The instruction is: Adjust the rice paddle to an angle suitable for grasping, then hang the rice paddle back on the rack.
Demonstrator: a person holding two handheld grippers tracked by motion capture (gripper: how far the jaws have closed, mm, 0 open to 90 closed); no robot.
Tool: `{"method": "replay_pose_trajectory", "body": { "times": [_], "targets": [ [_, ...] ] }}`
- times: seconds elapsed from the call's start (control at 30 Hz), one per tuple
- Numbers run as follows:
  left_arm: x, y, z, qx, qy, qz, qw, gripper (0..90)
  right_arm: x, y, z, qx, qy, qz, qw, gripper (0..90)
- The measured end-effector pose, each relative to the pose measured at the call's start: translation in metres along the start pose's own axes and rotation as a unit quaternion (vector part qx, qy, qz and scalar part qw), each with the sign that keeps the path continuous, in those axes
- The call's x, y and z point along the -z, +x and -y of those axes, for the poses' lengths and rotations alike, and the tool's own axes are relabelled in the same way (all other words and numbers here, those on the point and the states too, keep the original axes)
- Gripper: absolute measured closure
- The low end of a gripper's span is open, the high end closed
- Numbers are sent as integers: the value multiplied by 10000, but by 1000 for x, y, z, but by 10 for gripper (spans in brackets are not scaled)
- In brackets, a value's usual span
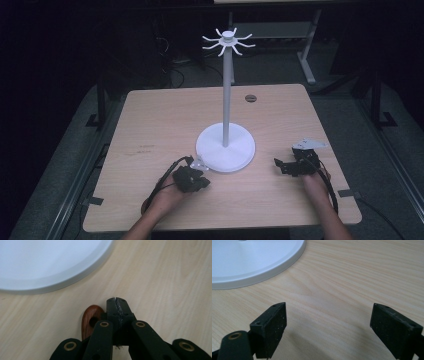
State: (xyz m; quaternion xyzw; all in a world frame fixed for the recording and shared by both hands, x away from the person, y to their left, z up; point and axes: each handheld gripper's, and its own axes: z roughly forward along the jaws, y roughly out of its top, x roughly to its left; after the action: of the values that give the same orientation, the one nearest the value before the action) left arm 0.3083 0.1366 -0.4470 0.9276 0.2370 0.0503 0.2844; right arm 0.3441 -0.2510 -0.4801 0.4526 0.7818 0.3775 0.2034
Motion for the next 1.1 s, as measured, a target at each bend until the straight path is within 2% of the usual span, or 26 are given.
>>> {"method": "replay_pose_trajectory", "body": {
  "times": [0.2, 0.3, 0.47, 0.6, 0.63, 0.67, 0.77, 0.83, 0.93, 1.0, 1.1],
  "targets": [
    [11, 15, 10, 201, -50, -191, 9996, 899, 0, 0, 0, 0, 0, 0, 10000, 132],
    [14, 21, 15, 403, -145, -269, 9987, 899, 0, 0, 0, 0, 2, 0, 10000, 132],
    [20, 31, 20, 551, -196, -406, 9975, 899, 0, 0, 0, 4, -3, 3, 10000, 132],
    [21, 34, 22, 633, -210, -461, 9967, 899, 0, 0, 0, 4, -10, 2, 10000, 132],
    [22, 36, 22, 576, -199, -486, 9970, 899, 0, 0, 0, 4, -12, 1, 10000, 132],
    [22, 35, 23, 609, -225, -496, 9967, 899, 0, 0, 0, 3, -14, 2, 10000, 132],
    [26, 34, 22, 642, -236, -457, 9966, 899, 0, 0, 0, 0, -19, 1, 10000, 132],
    [29, 33, 22, 693, -243, -459, 9962, 898, 0, 0, 0, 1, -18, -5, 10000, 132],
    [36, 35, 26, 885, -225, -451, 9948, 897, 0, 0, 0, 1, -21, -2, 10000, 132],
    [41, 36, 28, 1054, -220, -436, 9932, 838, 0, 0, 0, 7, -13, -1, 10000, 132],
    [48, 37, 31, 1140, -107, -502, 9922, 775, 0, 0, 0, 7, -10, -2, 10000, 132]
  ]
}}
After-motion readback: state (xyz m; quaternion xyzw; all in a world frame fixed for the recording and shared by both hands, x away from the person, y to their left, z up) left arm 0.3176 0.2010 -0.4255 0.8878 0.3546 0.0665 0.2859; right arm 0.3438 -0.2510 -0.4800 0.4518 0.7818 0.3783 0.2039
